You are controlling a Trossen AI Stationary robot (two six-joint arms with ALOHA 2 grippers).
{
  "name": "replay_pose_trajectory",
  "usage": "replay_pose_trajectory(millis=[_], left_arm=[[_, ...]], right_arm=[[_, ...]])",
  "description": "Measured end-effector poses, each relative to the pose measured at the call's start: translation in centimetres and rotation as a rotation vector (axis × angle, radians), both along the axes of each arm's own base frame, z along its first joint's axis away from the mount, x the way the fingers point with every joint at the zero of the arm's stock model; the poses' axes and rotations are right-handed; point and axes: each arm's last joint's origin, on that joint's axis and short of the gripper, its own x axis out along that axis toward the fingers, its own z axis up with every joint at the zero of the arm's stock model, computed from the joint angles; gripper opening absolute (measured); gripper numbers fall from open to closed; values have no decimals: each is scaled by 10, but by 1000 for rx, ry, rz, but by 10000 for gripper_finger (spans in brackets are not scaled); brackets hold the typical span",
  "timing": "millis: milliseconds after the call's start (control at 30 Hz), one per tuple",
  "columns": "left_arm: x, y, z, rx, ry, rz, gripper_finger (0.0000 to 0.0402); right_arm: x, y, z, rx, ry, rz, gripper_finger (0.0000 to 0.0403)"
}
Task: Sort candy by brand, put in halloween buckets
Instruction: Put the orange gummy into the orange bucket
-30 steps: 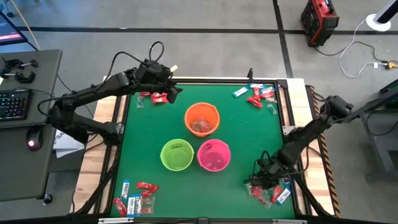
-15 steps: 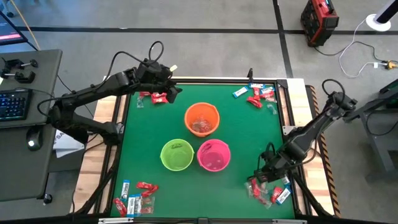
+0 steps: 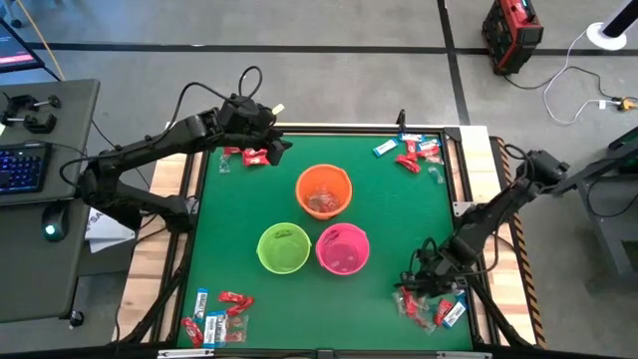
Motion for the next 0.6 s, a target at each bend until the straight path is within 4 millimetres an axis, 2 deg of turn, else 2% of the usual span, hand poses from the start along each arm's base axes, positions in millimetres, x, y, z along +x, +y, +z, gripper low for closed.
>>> replay_pose_trajectory(millis=[267, 600], left_arm=[[0, 0, 0, -1, 0, 0, 236], [0, 0, 0, -1, 0, -1, 236]], right_arm=[[-7, -6, -13, -25, 30, -2, 167], [-5, -5, -12, -13, -11, 28, 60]])
